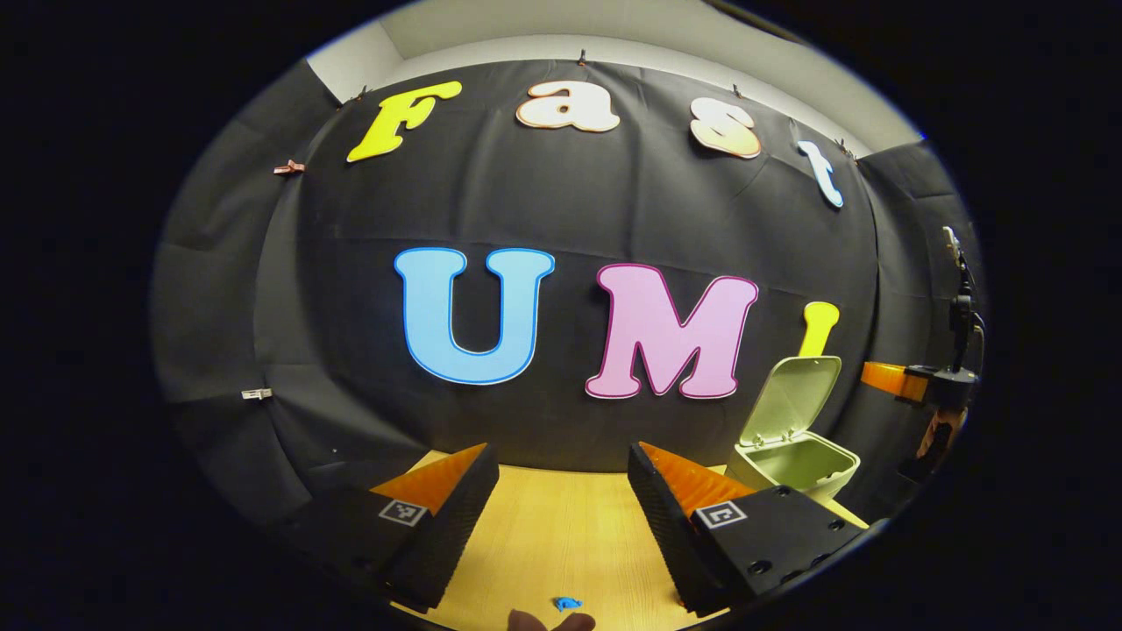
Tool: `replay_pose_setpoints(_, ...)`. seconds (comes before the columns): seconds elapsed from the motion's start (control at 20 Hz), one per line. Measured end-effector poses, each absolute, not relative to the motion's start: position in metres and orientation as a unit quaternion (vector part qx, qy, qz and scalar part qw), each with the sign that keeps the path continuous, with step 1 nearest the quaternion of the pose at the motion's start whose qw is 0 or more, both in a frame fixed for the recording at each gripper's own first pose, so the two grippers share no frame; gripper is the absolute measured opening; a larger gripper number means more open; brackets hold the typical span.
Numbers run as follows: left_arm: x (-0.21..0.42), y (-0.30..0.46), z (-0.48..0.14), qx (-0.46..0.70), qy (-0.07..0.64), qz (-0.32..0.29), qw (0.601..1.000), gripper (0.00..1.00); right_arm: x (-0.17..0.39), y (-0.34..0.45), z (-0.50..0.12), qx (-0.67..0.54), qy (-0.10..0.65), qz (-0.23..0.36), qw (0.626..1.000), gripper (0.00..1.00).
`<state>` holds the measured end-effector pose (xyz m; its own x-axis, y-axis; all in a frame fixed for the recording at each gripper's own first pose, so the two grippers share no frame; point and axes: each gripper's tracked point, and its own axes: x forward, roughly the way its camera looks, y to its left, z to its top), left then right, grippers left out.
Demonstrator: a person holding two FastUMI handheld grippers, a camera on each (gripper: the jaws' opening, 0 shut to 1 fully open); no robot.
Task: Press the lid of the desktop garbage bin to open it, pick up the crumpled paper on the desktop and throw it into the bin, then pick up the pop can on the desktop and drop it into the bin, and finally close the garbage bin lid.
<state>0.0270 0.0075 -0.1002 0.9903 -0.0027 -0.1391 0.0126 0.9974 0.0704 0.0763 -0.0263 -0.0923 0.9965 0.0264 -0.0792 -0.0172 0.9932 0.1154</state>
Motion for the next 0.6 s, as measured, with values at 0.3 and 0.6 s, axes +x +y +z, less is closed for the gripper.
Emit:
replay_pose_setpoints(0.3,0.026,0.011,-0.120,0.044,0.083,-0.012,0.996,0.95,0.055,0.006,-0.104,0.021,0.054,0.048,0.997,0.61)
replay_pose_setpoints(0.6,0.021,0.019,-0.172,0.077,0.131,-0.024,0.988,0.95,0.029,0.025,-0.113,0.021,0.064,0.053,0.996,0.69)
